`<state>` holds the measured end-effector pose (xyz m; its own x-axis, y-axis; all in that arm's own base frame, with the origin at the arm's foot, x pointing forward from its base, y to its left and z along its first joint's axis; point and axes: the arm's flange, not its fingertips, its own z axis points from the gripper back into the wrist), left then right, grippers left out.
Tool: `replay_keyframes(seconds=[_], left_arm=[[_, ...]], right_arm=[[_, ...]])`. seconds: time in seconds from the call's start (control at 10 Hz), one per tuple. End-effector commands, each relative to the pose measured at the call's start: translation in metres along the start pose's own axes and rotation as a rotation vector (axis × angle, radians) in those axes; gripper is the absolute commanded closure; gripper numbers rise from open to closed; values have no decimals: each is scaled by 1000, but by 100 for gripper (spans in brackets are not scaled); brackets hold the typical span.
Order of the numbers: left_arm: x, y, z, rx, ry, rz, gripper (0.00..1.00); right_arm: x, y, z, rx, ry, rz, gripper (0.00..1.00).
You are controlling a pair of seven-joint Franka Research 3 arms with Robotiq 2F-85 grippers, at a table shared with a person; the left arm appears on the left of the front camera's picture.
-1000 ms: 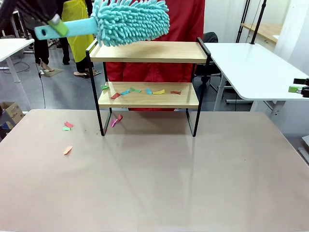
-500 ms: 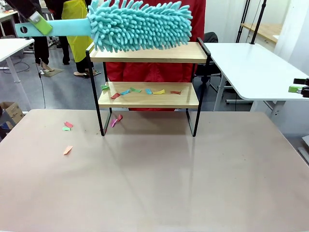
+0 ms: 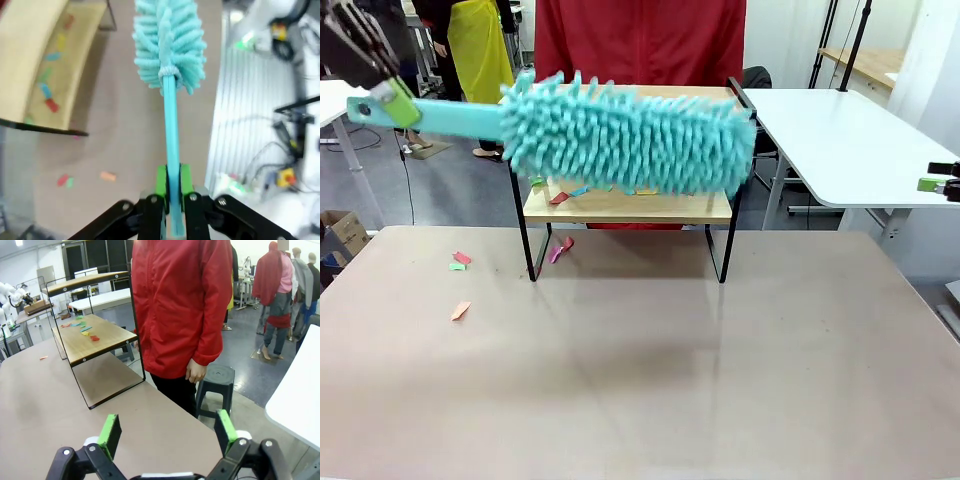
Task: Clean the shelf.
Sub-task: Clean the specific section of the Shelf indicated by the human with the Duster.
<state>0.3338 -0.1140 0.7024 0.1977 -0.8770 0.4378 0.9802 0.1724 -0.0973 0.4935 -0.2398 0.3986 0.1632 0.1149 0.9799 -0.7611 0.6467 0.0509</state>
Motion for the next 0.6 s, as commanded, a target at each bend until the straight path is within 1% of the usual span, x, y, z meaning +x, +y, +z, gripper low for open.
replay_keyframes(seconds=[0.0, 0.3, 0.4, 0.5], left_arm=[[-1, 9, -2, 10, 159, -91, 87], [-21, 14, -12, 38, 401, -184, 87], [-28, 19, -19, 9, 464, -155, 87], [-36, 22, -29, -12, 535, -157, 87]], right_arm=[[2, 1, -1, -1, -1, 4, 0], [2, 1, -1, -1, -1, 4, 0], [2, 1, -1, -1, -1, 4, 0], [2, 1, -1, -1, -1, 4, 0]])
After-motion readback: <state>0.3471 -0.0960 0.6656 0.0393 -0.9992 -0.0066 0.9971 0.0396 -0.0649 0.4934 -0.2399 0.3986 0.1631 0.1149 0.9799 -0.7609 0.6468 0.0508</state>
